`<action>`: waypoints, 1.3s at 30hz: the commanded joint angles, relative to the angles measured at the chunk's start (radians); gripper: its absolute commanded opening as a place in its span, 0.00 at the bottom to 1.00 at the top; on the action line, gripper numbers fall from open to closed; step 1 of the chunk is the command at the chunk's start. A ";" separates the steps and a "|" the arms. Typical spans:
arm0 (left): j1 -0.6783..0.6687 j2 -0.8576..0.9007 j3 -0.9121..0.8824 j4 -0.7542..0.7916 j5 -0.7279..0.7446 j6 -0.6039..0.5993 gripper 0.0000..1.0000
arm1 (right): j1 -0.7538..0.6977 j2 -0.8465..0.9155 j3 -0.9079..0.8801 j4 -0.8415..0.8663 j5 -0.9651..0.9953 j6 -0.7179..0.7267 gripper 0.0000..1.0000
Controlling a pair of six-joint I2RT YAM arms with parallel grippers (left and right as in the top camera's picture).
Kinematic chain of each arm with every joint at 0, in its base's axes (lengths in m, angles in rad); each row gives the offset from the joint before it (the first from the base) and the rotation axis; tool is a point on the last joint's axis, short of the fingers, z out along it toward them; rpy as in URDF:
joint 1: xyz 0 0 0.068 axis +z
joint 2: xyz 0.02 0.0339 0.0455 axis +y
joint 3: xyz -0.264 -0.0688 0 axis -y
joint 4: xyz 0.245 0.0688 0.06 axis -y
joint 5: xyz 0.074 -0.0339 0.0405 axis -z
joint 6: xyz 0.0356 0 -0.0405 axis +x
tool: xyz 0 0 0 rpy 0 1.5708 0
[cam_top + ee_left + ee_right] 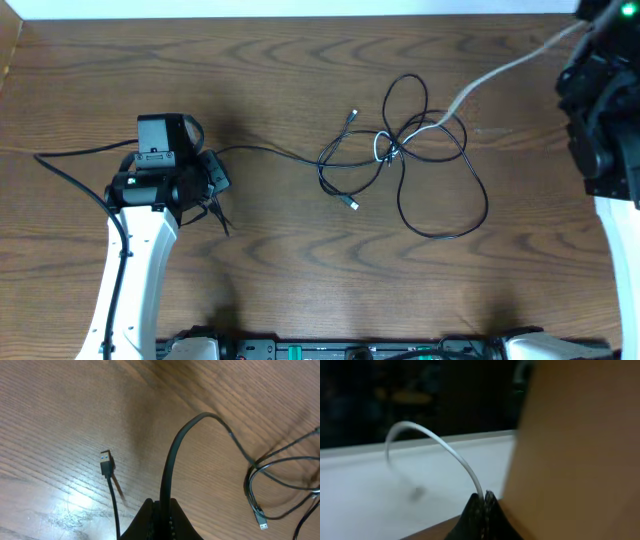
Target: Untangle cables
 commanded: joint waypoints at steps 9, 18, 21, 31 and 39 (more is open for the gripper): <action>-0.002 0.004 0.012 0.000 0.009 0.013 0.07 | -0.183 0.040 -0.002 -0.056 0.370 0.127 0.01; -0.002 0.004 0.012 0.021 0.009 0.013 0.07 | -0.200 0.018 0.002 -0.032 0.097 0.056 0.01; -0.002 0.004 0.012 0.026 0.009 0.013 0.07 | -0.226 0.040 0.000 -0.339 -0.280 0.204 0.01; -0.002 0.004 0.012 0.024 0.010 0.014 0.07 | -0.304 0.228 0.000 -0.813 -0.546 0.399 0.42; -0.002 0.004 0.012 0.024 0.009 0.013 0.07 | -0.160 0.281 -0.011 -0.756 -1.300 0.068 0.74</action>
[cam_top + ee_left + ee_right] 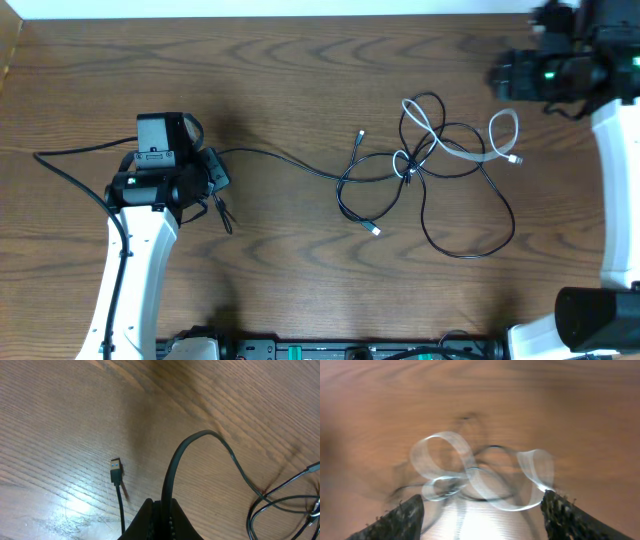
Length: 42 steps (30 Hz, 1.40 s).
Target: Untangle cables
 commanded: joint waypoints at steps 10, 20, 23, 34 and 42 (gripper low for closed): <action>-0.002 0.003 0.012 -0.002 0.009 0.013 0.07 | 0.307 0.252 -0.154 0.026 0.005 0.131 0.56; -0.002 0.003 0.012 -0.012 0.009 0.014 0.07 | 0.369 0.386 -0.167 0.142 0.185 0.483 0.26; -0.002 0.003 0.012 -0.013 0.009 0.014 0.07 | 0.370 0.386 -0.167 0.137 0.245 0.618 0.22; -0.002 0.003 0.012 -0.016 0.009 0.014 0.08 | 0.391 0.414 -0.173 0.152 0.264 0.845 0.23; -0.002 0.003 0.012 -0.016 0.009 0.014 0.08 | 0.414 0.453 -0.184 0.167 0.295 0.906 0.24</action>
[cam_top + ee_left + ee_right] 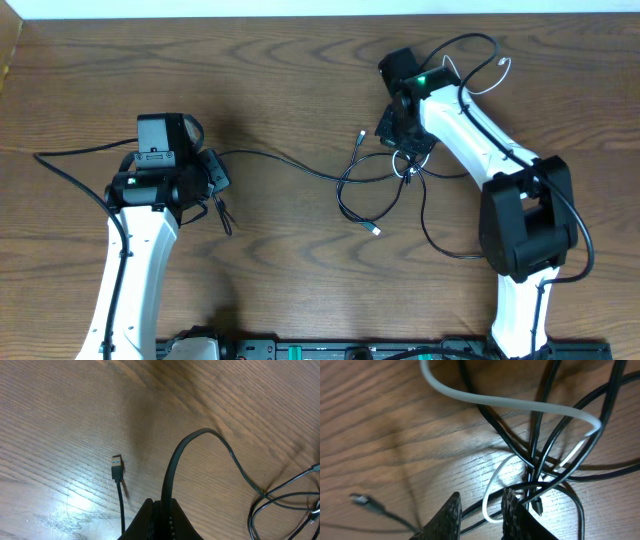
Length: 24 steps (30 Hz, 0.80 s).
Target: Untangle cables
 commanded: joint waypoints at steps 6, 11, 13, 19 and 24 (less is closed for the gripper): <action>-0.002 0.003 0.012 -0.001 0.009 0.014 0.07 | 0.016 0.022 -0.046 0.004 0.042 0.096 0.24; -0.002 0.003 0.012 -0.001 0.009 0.014 0.07 | 0.018 0.022 -0.093 0.035 0.045 0.122 0.15; -0.002 0.003 0.012 -0.002 0.009 0.014 0.07 | 0.021 0.022 -0.095 0.061 0.045 0.119 0.04; -0.002 0.003 0.012 -0.001 0.009 0.014 0.07 | 0.019 0.000 -0.019 0.056 -0.003 -0.095 0.01; -0.002 0.003 0.012 0.000 0.009 0.014 0.08 | 0.040 -0.082 0.079 0.008 -0.393 -0.736 0.01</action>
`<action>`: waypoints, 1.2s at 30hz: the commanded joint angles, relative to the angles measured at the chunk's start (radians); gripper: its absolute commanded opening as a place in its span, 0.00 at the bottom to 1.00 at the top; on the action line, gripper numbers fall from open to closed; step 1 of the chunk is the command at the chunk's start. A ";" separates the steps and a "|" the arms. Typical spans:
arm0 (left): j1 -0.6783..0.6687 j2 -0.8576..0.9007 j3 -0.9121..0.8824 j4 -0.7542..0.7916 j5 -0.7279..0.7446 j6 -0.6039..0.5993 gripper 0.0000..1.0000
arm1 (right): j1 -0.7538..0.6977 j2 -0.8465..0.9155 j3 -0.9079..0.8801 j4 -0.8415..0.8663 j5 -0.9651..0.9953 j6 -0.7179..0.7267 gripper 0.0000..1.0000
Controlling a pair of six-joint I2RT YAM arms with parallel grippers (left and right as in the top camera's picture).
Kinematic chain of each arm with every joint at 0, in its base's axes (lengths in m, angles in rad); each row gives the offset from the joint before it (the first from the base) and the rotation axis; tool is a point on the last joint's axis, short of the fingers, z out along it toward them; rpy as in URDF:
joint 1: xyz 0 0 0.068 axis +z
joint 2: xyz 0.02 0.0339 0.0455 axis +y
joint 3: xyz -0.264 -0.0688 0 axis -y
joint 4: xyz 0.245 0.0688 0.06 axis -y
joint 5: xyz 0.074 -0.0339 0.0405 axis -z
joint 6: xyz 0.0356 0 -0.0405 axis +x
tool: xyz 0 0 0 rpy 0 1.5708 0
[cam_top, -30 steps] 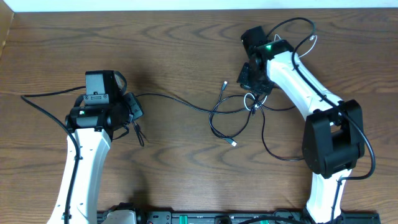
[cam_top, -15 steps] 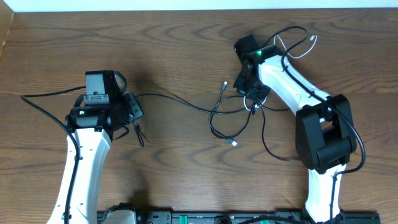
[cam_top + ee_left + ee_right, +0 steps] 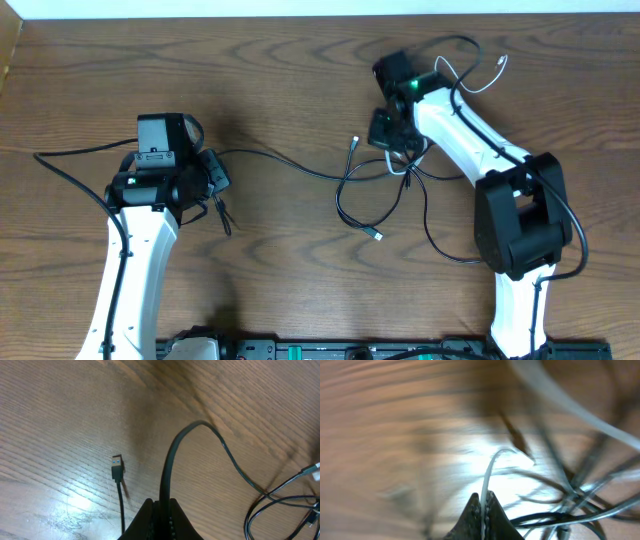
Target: Untangle cables
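A black cable (image 3: 270,155) runs from my left gripper (image 3: 214,182) across the table into a knot of thin black loops (image 3: 400,172). In the left wrist view my left gripper (image 3: 161,510) is shut on that black cable (image 3: 172,455); its USB plug (image 3: 116,467) lies on the wood beside it. A white cable (image 3: 480,80) threads through the knot, its end at the back right. My right gripper (image 3: 388,138) sits low at the knot's left side. In the blurred right wrist view my right gripper (image 3: 483,502) is shut on the white cable (image 3: 489,467).
Two small plugs of the thin black cables lie left of the knot (image 3: 355,140) and in front of it (image 3: 378,236). A large black loop (image 3: 450,250) trails toward the front right. The wooden table's (image 3: 300,290) back edge is close behind the right arm.
My right gripper was open over the knot with a white loop between its fingers; now it is shut on the white cable. The knot sits slightly further left. The left gripper is unchanged.
First my right gripper held the white cable high at the far right, stretched from the knot. Then it was open at the back right, the white cable lying on the table. Then it stood open over the knot, and now grips the white cable there. My left gripper held the black cable throughout.
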 commanded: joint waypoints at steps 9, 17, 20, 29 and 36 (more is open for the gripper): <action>-0.002 0.003 0.012 0.000 0.009 0.014 0.07 | 0.033 -0.110 0.051 -0.514 0.030 -0.436 0.75; -0.002 0.003 0.012 0.000 0.009 0.014 0.08 | -0.008 -0.106 0.051 -0.193 0.290 -0.371 0.94; -0.002 0.003 0.012 0.000 0.009 0.014 0.07 | -0.011 -0.095 0.051 -0.072 0.288 -0.436 0.91; -0.002 0.003 0.012 0.000 0.008 0.014 0.07 | -0.034 -0.006 0.045 -0.050 0.293 -0.429 0.63; -0.002 0.003 0.012 0.000 0.009 0.014 0.07 | -0.059 0.044 0.041 -0.039 0.266 -0.406 0.55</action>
